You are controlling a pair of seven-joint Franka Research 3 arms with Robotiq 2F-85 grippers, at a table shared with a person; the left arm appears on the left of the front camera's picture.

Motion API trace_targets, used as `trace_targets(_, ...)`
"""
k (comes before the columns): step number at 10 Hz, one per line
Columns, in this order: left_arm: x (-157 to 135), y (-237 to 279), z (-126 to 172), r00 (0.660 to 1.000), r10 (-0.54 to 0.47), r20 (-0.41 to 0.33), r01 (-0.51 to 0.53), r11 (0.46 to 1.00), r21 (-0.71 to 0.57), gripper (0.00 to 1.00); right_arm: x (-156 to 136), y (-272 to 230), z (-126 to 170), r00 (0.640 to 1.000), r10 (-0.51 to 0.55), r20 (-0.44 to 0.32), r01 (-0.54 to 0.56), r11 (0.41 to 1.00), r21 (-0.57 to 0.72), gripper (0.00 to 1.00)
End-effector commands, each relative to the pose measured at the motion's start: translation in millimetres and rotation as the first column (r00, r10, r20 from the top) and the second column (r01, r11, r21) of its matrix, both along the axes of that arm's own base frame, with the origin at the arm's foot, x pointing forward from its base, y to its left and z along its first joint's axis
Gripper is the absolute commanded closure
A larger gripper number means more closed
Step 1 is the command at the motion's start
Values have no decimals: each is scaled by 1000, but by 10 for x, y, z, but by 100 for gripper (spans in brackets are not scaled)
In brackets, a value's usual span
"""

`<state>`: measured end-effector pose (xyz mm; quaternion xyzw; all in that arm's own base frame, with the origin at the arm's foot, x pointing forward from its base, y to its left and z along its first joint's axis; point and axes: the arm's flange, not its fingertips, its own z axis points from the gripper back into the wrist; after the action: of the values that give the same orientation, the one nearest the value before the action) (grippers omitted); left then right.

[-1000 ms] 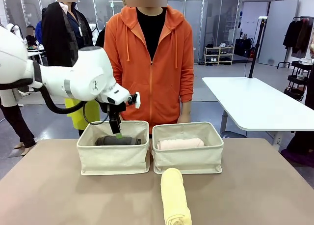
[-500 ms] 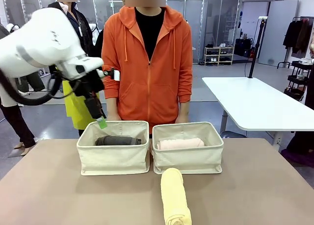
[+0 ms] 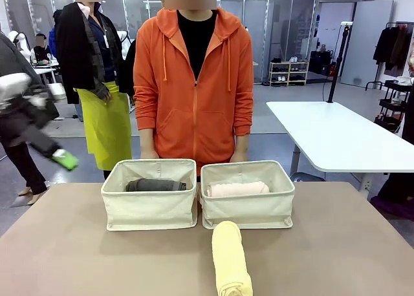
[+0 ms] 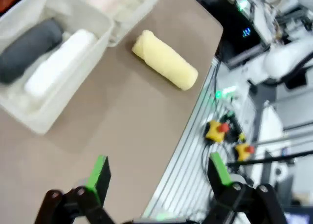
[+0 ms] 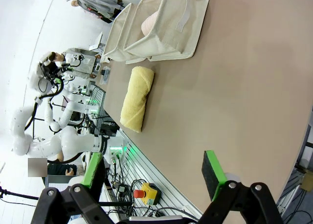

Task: Divide the towels into two baskets.
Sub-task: Pick up one hotel-folded towel from the bottom of the table and place it in the Fabric basket indicated by the person.

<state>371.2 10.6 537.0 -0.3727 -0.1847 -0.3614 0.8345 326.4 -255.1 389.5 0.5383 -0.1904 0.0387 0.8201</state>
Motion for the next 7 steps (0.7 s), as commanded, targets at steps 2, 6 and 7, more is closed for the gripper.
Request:
trace_targets(2, -664, 1142, -338, 959, 267, -98, -284, 910, -301, 0, -7, 1, 21, 1000, 14, 5, -14, 1000, -7, 0)
trace_targets(6, -1001, 1830, -1143, 889, 368, -274, -454, 787, -418, 0, -7, 1, 21, 1000, 14, 5, -14, 1000, -7, 0)
trace_targets(7, -1074, 1906, -1240, 864, 401, -303, -498, 764, -410, 0, -7, 1, 21, 1000, 14, 5, -14, 1000, -7, 0)
